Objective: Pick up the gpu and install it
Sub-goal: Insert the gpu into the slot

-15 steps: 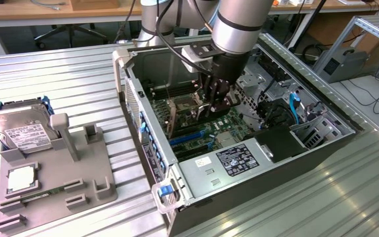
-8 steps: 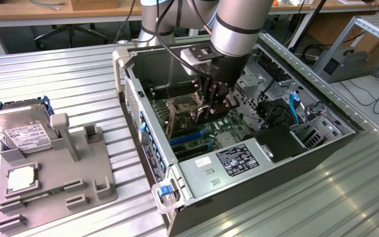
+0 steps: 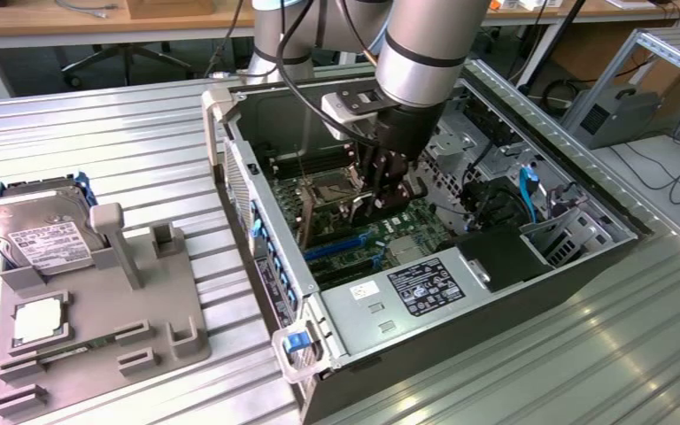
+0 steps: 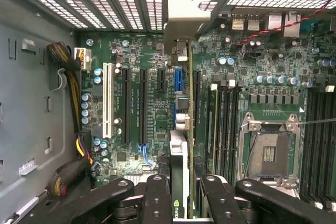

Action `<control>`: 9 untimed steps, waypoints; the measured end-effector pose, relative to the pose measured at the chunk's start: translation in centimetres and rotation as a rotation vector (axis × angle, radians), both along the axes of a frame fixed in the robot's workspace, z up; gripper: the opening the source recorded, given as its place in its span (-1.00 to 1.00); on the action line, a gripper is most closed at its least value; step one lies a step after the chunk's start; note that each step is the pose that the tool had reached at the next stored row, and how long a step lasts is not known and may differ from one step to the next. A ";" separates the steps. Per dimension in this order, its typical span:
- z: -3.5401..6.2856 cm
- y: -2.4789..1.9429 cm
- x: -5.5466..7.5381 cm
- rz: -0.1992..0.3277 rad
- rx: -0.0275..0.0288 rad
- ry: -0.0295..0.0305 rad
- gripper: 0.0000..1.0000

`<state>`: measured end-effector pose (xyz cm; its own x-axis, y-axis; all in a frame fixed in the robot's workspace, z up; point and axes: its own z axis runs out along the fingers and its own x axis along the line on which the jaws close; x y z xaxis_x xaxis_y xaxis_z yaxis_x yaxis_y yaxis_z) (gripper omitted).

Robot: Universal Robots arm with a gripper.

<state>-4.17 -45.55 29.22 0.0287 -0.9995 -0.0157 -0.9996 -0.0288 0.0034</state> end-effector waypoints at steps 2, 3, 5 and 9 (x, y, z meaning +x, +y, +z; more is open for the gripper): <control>-0.11 -0.02 -0.1 0.000 0.0001 0.0000 -0.46; -0.13 -0.02 -0.1 0.000 0.0000 0.0000 -0.46; -0.13 -0.02 -0.1 0.000 -0.0001 0.0001 -0.46; -0.13 -0.02 -0.1 0.000 0.0000 0.0000 -0.46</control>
<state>-4.27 -45.58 29.08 0.0288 -0.9995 -0.0157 -0.9996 -0.0288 0.0035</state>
